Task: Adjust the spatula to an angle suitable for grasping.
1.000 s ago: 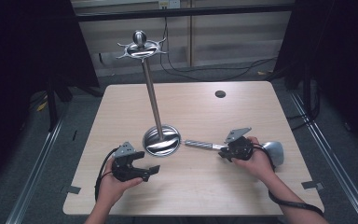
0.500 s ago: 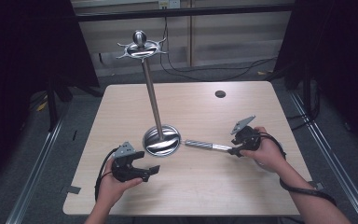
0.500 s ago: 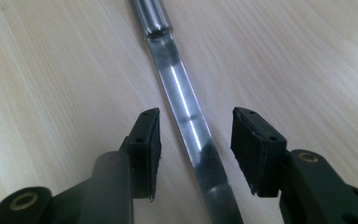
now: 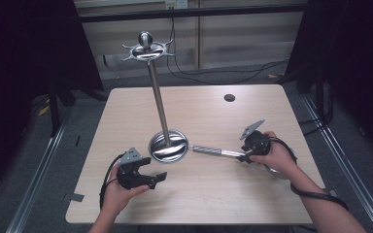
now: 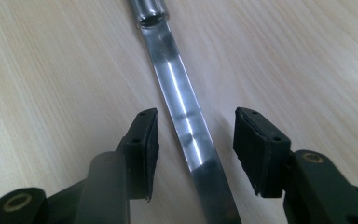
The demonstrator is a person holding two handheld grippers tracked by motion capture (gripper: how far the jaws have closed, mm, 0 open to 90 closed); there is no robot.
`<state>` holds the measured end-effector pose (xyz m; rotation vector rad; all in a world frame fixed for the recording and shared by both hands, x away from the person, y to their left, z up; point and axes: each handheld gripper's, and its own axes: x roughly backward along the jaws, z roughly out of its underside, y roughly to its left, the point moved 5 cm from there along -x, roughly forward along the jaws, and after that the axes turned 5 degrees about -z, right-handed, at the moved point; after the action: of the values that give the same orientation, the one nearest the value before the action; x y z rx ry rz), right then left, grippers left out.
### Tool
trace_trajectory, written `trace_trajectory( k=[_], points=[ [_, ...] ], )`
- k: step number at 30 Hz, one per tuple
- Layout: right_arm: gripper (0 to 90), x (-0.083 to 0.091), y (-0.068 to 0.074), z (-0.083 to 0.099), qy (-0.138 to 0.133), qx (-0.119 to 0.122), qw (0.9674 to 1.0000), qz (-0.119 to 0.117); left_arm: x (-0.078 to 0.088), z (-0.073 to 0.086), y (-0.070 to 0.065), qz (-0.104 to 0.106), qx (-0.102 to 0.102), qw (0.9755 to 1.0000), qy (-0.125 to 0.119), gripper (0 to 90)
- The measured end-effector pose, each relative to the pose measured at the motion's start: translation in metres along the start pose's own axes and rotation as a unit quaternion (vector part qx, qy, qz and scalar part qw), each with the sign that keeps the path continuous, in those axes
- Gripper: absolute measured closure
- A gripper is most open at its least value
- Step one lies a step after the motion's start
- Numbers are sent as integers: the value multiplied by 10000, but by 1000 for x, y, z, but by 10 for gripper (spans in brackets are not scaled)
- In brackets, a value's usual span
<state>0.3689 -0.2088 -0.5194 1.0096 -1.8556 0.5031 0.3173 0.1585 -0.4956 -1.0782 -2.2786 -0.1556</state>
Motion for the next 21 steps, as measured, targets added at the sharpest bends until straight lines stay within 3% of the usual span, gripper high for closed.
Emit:
trace_trajectory(
  k=[5, 15, 21],
  points=[
    [525, -8, 3, -12, 110, 139, 9998, -77, 2, 0, 2, -25, 5, 10000, -29, 110],
    [619, -20, 4, -21, 28, 18, 9995, -320, 1, 0, 3, -61, 1, 10000, -13, 110],
    [659, -21, 5, -24, 78, -2, 9995, -314, 1, 0, 4, -70, 46, 10000, -36, 110]
  ],
)
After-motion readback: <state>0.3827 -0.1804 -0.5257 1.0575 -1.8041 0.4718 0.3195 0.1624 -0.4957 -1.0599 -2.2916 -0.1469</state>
